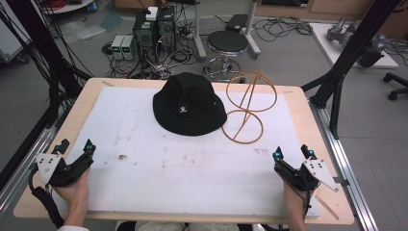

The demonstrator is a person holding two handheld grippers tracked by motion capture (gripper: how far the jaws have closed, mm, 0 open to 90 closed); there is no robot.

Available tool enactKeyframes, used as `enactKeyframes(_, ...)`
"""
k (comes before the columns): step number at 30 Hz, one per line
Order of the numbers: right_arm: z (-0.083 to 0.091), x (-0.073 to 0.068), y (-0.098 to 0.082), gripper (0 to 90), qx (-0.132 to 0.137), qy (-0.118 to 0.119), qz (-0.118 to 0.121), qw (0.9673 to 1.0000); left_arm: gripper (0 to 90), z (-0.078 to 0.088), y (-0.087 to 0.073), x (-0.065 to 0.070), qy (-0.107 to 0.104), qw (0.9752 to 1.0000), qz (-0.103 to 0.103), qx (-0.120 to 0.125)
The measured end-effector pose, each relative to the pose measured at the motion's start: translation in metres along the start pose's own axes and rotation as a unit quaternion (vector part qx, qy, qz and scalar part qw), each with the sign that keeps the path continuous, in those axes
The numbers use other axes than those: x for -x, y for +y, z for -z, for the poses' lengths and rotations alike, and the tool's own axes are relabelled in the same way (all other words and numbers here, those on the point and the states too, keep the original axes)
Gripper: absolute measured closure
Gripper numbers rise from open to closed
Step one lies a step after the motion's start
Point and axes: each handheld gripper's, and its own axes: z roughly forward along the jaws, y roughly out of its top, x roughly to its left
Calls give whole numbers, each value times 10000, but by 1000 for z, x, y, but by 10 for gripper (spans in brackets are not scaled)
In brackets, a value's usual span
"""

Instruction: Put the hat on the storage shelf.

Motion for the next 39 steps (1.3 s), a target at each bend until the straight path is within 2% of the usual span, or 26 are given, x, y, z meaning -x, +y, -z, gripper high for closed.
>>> enactKeyframes(6,0,3,-1,128,-15,6,-142,9999,255,1,0,-2,48,10000,67,17)
enactKeyframes(15,0,3,-2,128,-48,20,-191,9998,255,1,0,-3,111,9999,-6,30)
enactKeyframes(20,0,4,-2,128,-63,37,-229,9997,254,1,0,-4,44,10000,68,-14)
enactKeyframes(23,0,3,-2,128,-68,43,-234,9997,254,1,1,-4,42,10000,12,2)
enactKeyframes(28,-1,3,-2,128,-88,45,-249,9996,246,2,12,-6,-154,9998,109,-100)
enactKeyframes(30,-1,4,-2,128,-79,43,-238,9997,245,4,20,-7,-141,9998,147,9)
enactKeyframes(33,-1,3,-2,128,-87,51,-240,9997,241,6,26,-7,-180,9996,199,48)
enactKeyframes(34,-1,3,-2,128,-103,66,-224,9997,237,6,31,-5,-296,9993,203,49)
enactKeyframes(39,-2,3,-3,128,-110,81,-226,9997,236,5,40,-1,-402,9991,100,-3)
